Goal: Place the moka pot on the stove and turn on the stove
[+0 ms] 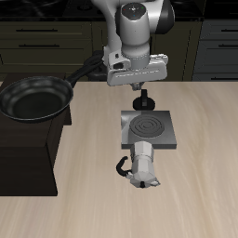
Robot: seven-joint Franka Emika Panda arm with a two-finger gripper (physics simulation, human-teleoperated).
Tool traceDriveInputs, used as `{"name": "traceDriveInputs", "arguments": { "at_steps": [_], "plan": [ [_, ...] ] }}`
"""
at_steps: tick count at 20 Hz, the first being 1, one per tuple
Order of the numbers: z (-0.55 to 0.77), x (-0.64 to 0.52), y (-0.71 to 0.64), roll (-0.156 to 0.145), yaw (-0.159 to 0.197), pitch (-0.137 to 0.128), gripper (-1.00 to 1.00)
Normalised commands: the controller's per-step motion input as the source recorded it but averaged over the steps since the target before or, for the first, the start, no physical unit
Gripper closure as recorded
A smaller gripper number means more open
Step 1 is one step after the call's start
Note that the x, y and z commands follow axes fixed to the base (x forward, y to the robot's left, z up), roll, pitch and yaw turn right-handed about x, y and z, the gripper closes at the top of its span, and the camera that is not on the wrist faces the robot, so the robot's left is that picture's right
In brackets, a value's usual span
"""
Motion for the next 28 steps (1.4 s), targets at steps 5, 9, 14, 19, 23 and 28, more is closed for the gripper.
{"name": "traceDriveInputs", "arguments": {
  "at_steps": [5, 9, 14, 19, 23, 28],
  "plan": [
    [-0.05, -0.09, 0.03, 0.021, 0.01, 0.013, 1.0],
    [-0.03, 0.03, -0.03, -0.017, 0.004, 0.011, 1.0],
    [-0.11, 0.0, -0.03, -0.003, -0.005, 0.03, 1.0],
    [-0.07, -0.01, 0.04, 0.002, 0.009, 0.015, 1.0],
    [-0.03, 0.02, -0.01, -0.021, 0.004, 0.014, -1.0],
    [0.09, 0.05, -0.05, -0.035, 0.006, -0.029, -1.0]
  ]
}}
